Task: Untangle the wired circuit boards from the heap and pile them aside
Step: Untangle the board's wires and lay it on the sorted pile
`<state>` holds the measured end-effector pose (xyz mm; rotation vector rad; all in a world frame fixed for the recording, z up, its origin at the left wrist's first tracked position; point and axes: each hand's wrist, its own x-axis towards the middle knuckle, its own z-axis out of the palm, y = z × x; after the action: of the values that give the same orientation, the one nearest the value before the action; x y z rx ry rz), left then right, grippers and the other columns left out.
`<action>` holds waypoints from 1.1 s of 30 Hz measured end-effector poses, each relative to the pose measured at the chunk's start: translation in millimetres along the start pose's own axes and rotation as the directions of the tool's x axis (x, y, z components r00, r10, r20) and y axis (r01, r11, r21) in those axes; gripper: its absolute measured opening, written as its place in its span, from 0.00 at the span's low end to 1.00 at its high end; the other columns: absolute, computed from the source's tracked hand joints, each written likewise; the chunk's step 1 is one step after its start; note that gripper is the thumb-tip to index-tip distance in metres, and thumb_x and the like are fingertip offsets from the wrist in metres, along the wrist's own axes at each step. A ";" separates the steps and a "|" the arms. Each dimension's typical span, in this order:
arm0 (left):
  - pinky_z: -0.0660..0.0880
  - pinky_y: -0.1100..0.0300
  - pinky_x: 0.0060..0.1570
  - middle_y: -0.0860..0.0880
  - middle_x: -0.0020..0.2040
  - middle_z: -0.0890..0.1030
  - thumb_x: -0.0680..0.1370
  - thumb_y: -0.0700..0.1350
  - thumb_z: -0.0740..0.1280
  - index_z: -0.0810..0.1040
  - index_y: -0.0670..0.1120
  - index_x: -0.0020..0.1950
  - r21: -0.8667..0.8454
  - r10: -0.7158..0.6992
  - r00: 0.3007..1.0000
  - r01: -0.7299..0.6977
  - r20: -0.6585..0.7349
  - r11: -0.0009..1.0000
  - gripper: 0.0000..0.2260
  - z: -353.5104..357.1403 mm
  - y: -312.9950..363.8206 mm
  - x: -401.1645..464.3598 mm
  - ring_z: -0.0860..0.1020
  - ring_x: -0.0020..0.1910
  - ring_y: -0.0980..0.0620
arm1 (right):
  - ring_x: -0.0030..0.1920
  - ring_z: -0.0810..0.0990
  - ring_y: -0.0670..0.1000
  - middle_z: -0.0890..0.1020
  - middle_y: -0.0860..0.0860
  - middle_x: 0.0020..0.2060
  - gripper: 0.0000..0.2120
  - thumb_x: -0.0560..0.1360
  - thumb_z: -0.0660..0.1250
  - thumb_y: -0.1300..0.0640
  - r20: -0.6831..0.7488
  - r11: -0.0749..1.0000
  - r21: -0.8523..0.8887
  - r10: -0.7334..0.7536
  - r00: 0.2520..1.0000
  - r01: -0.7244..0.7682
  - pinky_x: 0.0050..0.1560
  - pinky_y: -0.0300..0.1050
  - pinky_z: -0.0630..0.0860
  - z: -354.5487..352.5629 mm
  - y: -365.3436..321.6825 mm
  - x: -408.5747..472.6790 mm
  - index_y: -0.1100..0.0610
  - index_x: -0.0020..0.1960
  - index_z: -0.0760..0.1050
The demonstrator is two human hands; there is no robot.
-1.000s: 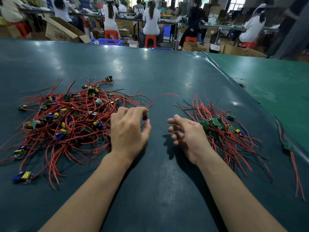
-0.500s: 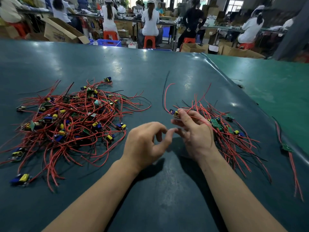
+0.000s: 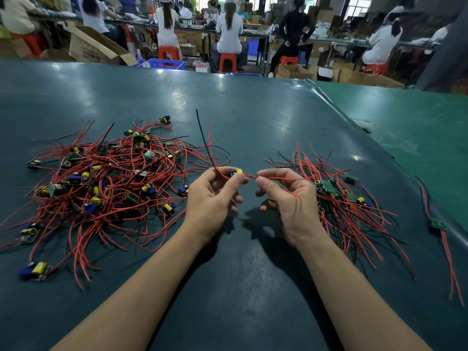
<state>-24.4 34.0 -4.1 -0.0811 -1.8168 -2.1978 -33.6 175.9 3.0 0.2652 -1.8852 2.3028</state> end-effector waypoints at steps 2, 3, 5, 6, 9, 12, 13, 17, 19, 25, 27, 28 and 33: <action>0.73 0.65 0.26 0.49 0.39 0.85 0.77 0.39 0.69 0.77 0.44 0.49 -0.079 -0.056 0.998 0.054 -0.022 0.995 0.02 -2.1 0.3 2.9 0.76 0.27 0.56 | 0.33 0.80 0.48 0.83 0.51 0.36 0.05 0.73 0.72 0.66 -0.018 0.999 0.035 -0.011 1.000 0.011 0.25 0.38 0.73 1.2 -0.4 -0.5 0.58 0.44 0.80; 0.72 0.65 0.26 0.49 0.40 0.86 0.78 0.39 0.69 0.77 0.44 0.49 -0.105 -0.074 0.997 0.071 -0.027 0.992 0.02 -3.4 0.3 4.0 0.76 0.27 0.56 | 0.32 0.80 0.48 0.82 0.51 0.36 0.05 0.73 0.72 0.66 -0.030 0.998 0.066 0.005 1.000 -0.003 0.25 0.38 0.73 1.9 -1.1 -0.3 0.58 0.44 0.79; 0.71 0.65 0.26 0.47 0.42 0.86 0.77 0.38 0.69 0.77 0.45 0.49 -0.173 -0.101 0.994 0.093 -0.039 0.981 0.04 -5.7 0.4 6.2 0.76 0.28 0.55 | 0.32 0.80 0.48 0.82 0.51 0.37 0.04 0.74 0.71 0.65 -0.068 0.985 0.151 0.096 0.993 -0.085 0.24 0.38 0.73 2.8 -2.4 0.9 0.58 0.45 0.79; 0.71 0.65 0.26 0.46 0.44 0.86 0.77 0.37 0.69 0.77 0.45 0.50 -0.205 -0.108 0.993 0.095 -0.051 0.974 0.05 -6.6 0.6 7.1 0.76 0.28 0.55 | 0.31 0.81 0.48 0.82 0.51 0.38 0.03 0.74 0.71 0.63 -0.087 0.969 0.193 0.174 0.981 -0.154 0.24 0.37 0.73 2.4 -3.1 1.7 0.57 0.46 0.78; 0.72 0.65 0.27 0.46 0.44 0.85 0.76 0.34 0.70 0.77 0.45 0.50 -0.184 -0.072 0.994 0.057 -0.078 0.981 0.07 -7.0 -0.1 7.7 0.76 0.27 0.55 | 0.29 0.81 0.47 0.83 0.51 0.38 0.06 0.75 0.71 0.57 -0.043 0.914 0.172 0.379 0.924 -0.367 0.24 0.35 0.74 2.2 -4.1 0.8 0.58 0.48 0.78; 0.74 0.66 0.29 0.51 0.38 0.84 0.75 0.34 0.70 0.78 0.43 0.50 -0.069 -0.008 1.000 0.007 -0.009 0.998 0.07 -3.6 -1.8 3.3 0.77 0.27 0.56 | 0.28 0.79 0.46 0.83 0.52 0.37 0.07 0.74 0.72 0.57 0.020 0.923 0.131 0.363 0.931 -0.363 0.25 0.35 0.73 7.2 -1.3 -3.2 0.61 0.49 0.81; 0.74 0.66 0.30 0.52 0.37 0.84 0.75 0.34 0.71 0.79 0.42 0.50 -0.054 0.001 1.000 0.000 0.016 0.999 0.07 -2.8 -2.0 1.7 0.77 0.27 0.56 | 0.27 0.78 0.45 0.83 0.52 0.36 0.06 0.74 0.72 0.59 -0.002 0.931 0.141 0.340 0.940 -0.336 0.25 0.35 0.72 8.0 -1.1 -3.1 0.61 0.48 0.82; 0.74 0.66 0.32 0.52 0.37 0.83 0.73 0.35 0.73 0.80 0.39 0.50 0.038 0.030 0.997 -0.033 0.077 0.999 0.07 -2.9 -1.5 -0.6 0.77 0.29 0.56 | 0.25 0.74 0.44 0.81 0.50 0.31 0.02 0.74 0.72 0.61 -0.125 0.941 0.183 0.311 0.942 -0.286 0.24 0.34 0.70 2.7 -2.4 2.3 0.61 0.44 0.82; 0.73 0.67 0.32 0.52 0.35 0.83 0.73 0.35 0.73 0.80 0.39 0.49 0.068 0.019 0.992 -0.027 0.124 0.997 0.06 -2.4 -2.0 -1.8 0.77 0.29 0.57 | 0.25 0.73 0.43 0.81 0.49 0.30 0.02 0.74 0.72 0.61 -0.085 0.942 0.146 0.317 0.944 -0.303 0.24 0.33 0.70 1.3 -2.3 2.4 0.60 0.43 0.83; 0.77 0.57 0.39 0.45 0.40 0.84 0.72 0.34 0.74 0.81 0.38 0.50 0.221 0.049 0.982 -0.090 0.185 0.971 0.08 -2.3 -2.5 -3.8 0.79 0.35 0.55 | 0.25 0.72 0.45 0.79 0.51 0.30 0.06 0.75 0.71 0.62 -0.067 0.972 -0.020 0.233 0.970 -0.235 0.23 0.35 0.69 4.8 1.7 -0.2 0.60 0.40 0.82; 0.77 0.57 0.40 0.42 0.42 0.85 0.72 0.34 0.74 0.81 0.36 0.51 0.242 0.053 0.976 -0.104 0.210 0.965 0.09 -1.2 -3.0 -4.5 0.80 0.36 0.55 | 0.24 0.71 0.45 0.80 0.51 0.28 0.07 0.76 0.70 0.62 -0.109 0.974 -0.005 0.223 0.969 -0.225 0.22 0.35 0.68 5.0 1.8 0.7 0.61 0.39 0.82; 0.78 0.60 0.39 0.42 0.42 0.85 0.72 0.34 0.74 0.81 0.36 0.51 0.232 0.052 0.977 -0.101 0.209 0.967 0.09 -0.7 -2.9 -4.6 0.80 0.35 0.55 | 0.23 0.71 0.45 0.80 0.51 0.28 0.07 0.75 0.70 0.63 -0.125 0.976 0.002 0.218 0.968 -0.219 0.21 0.35 0.67 5.5 2.2 0.8 0.60 0.39 0.83; 0.74 0.66 0.32 0.43 0.37 0.85 0.73 0.33 0.73 0.79 0.39 0.45 0.032 -0.039 0.989 0.035 0.144 0.999 0.04 -1.3 -0.6 -2.7 0.81 0.32 0.55 | 0.23 0.68 0.46 0.76 0.50 0.27 0.08 0.74 0.73 0.60 -0.233 0.991 -0.009 0.130 0.964 -0.136 0.22 0.37 0.65 7.6 4.5 4.0 0.60 0.36 0.83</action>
<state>-21.8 33.3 -5.5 -0.2083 -1.9408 -2.2427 -38.2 167.6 1.1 -0.1338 -1.8627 2.2753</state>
